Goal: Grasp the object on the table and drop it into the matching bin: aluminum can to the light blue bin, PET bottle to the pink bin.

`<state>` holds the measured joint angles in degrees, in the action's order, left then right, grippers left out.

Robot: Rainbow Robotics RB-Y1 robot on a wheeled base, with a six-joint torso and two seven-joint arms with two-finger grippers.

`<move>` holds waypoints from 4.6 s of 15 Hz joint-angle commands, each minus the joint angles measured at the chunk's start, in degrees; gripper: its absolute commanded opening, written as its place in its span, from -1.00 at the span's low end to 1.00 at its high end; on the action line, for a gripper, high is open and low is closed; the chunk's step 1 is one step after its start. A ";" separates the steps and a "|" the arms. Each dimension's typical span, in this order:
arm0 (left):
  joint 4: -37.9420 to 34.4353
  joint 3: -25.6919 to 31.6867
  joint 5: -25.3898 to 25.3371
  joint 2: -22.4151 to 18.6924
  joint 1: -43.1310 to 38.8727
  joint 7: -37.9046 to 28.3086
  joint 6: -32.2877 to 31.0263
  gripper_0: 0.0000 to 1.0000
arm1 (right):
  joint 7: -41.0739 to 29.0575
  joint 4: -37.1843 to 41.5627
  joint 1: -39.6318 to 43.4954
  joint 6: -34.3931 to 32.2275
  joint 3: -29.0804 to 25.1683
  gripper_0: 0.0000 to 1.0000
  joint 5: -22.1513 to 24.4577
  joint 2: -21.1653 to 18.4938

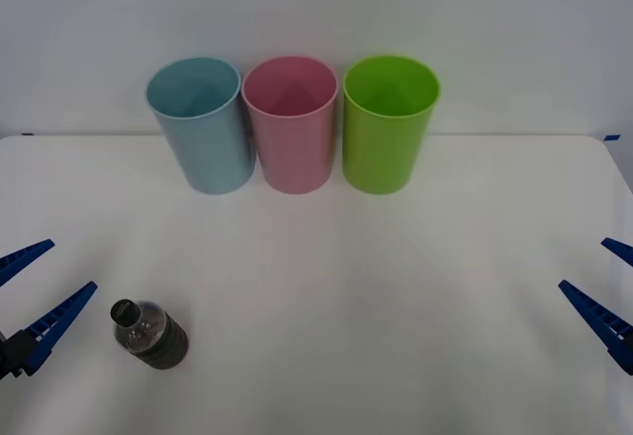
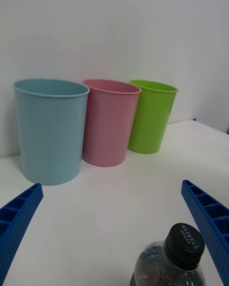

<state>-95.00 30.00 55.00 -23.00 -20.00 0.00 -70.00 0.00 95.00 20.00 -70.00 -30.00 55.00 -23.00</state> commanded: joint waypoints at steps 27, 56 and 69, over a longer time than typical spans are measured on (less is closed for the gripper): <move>16.69 -11.02 -10.35 -19.98 -4.96 18.19 -8.49 1.00 | 0.00 0.00 0.00 0.00 0.00 1.00 0.00 0.00; 29.52 -20.33 -1.56 -3.89 9.54 30.50 -2.95 1.00 | 0.00 0.00 0.00 0.00 0.00 1.00 0.00 0.00; 29.52 -20.16 -1.04 -3.72 10.77 30.06 -2.42 -1.00 | 0.00 0.00 0.00 0.00 0.00 1.00 0.00 0.00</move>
<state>-65.47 9.78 53.96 -26.70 -9.29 30.13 -72.43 0.00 95.00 20.00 -70.00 -30.00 55.00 -23.00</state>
